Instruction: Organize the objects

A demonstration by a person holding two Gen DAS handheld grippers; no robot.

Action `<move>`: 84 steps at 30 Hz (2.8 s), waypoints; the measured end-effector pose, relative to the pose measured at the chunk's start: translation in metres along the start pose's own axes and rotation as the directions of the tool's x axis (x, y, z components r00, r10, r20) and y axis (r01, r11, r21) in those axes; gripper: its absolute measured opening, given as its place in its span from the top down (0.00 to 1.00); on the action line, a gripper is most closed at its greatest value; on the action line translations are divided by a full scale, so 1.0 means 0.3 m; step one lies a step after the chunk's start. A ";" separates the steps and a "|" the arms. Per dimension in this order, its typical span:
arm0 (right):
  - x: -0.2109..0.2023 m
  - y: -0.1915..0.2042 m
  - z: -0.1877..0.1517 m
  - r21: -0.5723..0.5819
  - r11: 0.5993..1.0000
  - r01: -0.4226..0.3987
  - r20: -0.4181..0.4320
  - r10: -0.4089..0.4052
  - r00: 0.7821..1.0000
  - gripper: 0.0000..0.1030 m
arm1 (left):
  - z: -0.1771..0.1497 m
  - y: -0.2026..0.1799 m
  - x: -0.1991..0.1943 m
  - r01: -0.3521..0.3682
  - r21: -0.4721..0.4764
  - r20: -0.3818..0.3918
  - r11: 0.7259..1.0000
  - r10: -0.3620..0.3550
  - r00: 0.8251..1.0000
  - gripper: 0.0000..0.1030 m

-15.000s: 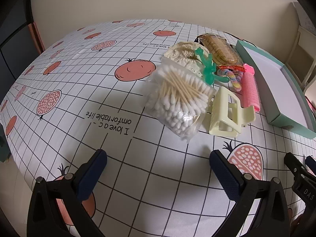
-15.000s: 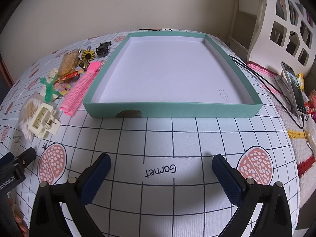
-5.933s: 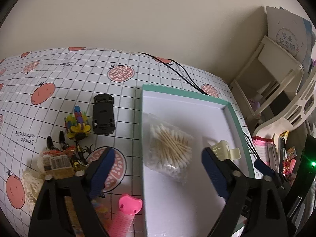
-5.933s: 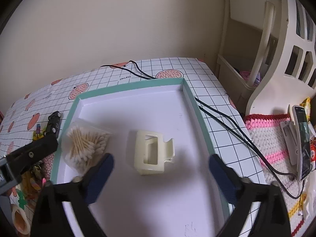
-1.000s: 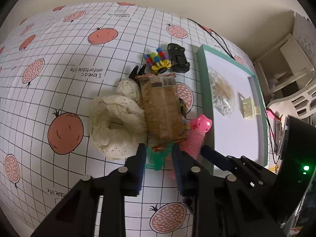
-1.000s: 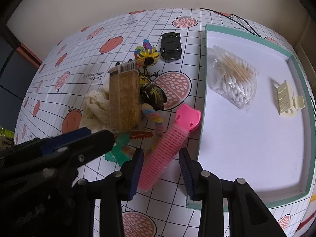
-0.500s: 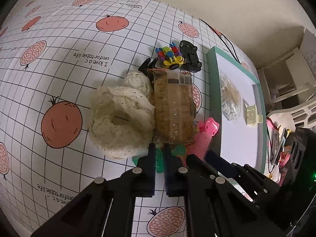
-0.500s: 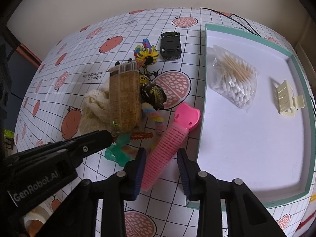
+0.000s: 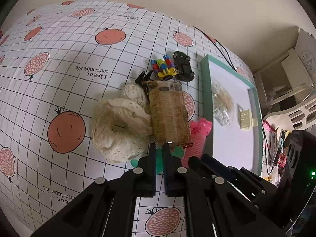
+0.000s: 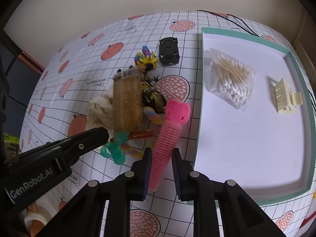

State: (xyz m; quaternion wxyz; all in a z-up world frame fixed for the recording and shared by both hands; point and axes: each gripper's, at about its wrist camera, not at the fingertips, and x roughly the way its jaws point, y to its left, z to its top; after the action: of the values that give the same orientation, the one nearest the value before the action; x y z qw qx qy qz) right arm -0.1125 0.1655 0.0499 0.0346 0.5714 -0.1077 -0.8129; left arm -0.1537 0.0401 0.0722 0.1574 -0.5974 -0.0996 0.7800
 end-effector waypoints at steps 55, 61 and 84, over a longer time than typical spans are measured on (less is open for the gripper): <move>0.096 0.022 -0.006 -0.002 1.000 0.023 -0.049 -0.023 0.999 0.71 | 0.015 0.029 -0.023 -0.011 -0.023 0.019 1.000 0.012 1.000 0.95; 0.091 0.023 -0.008 -0.005 0.999 0.032 -0.052 -0.032 0.998 0.74 | 0.016 0.026 -0.029 -0.013 -0.021 0.020 1.000 0.013 1.000 0.95; -0.120 -0.074 0.019 0.112 0.992 -0.064 0.129 0.050 0.990 0.75 | 0.048 0.032 -0.148 0.018 -0.050 0.136 0.999 -0.011 0.991 0.95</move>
State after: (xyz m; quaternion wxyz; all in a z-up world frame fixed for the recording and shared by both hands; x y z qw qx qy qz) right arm -0.1040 0.1944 0.0802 0.0180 0.5169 -0.1728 -0.8383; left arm -0.1582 0.0155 0.1126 0.1406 -0.5461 -0.1346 0.8148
